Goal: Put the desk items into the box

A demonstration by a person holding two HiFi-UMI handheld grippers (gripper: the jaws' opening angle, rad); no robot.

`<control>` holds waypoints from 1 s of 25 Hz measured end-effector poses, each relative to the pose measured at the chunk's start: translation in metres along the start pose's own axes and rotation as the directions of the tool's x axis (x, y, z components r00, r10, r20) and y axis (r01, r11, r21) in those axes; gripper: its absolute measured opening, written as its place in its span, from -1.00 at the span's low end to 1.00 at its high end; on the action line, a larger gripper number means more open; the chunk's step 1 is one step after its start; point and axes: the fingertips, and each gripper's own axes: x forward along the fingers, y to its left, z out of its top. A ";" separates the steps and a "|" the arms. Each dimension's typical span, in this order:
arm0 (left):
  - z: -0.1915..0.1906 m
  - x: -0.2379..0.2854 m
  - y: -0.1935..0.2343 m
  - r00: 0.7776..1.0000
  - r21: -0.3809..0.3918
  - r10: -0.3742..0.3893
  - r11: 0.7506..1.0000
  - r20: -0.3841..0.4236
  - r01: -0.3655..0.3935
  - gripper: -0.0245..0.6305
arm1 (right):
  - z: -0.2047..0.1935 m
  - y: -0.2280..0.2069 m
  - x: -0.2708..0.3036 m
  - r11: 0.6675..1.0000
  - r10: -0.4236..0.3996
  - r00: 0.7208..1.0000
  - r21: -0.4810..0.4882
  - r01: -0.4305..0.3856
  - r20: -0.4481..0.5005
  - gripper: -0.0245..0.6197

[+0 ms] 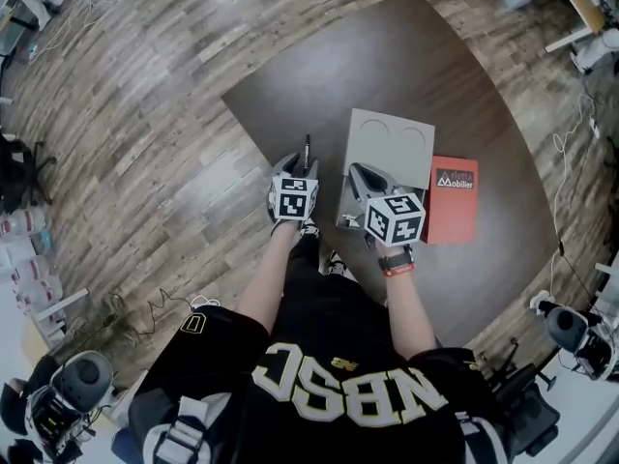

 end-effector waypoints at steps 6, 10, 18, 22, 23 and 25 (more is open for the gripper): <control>-0.021 0.025 0.008 0.998 0.002 0.007 1.000 -0.060 -0.007 -0.33 | -0.006 -0.014 0.001 1.000 -0.020 1.000 0.016 0.021 -0.019 -0.90; -0.030 0.032 0.014 0.997 0.001 0.041 0.999 -0.071 -0.041 -0.47 | -0.008 -0.023 -0.001 0.999 -0.033 0.999 0.025 0.034 -0.021 -0.90; -0.031 0.028 0.023 0.993 0.007 0.088 0.996 -0.077 -0.088 -0.77 | -0.011 -0.026 -0.005 0.999 -0.045 0.999 0.027 0.046 -0.026 -0.90; -0.030 0.029 0.023 0.994 0.014 0.080 0.997 -0.080 -0.079 -0.77 | -0.008 -0.025 -0.008 0.999 -0.041 0.999 0.031 0.042 -0.018 -0.90; -0.030 0.029 0.023 0.994 0.016 0.075 0.997 -0.084 -0.074 -0.77 | -0.008 -0.025 -0.008 0.999 -0.041 0.999 0.034 0.041 -0.016 -0.90; -0.030 0.027 0.022 0.994 0.022 0.067 0.998 -0.087 -0.066 -0.77 | -0.006 -0.027 -0.010 0.998 -0.044 0.999 0.040 0.044 -0.011 -0.90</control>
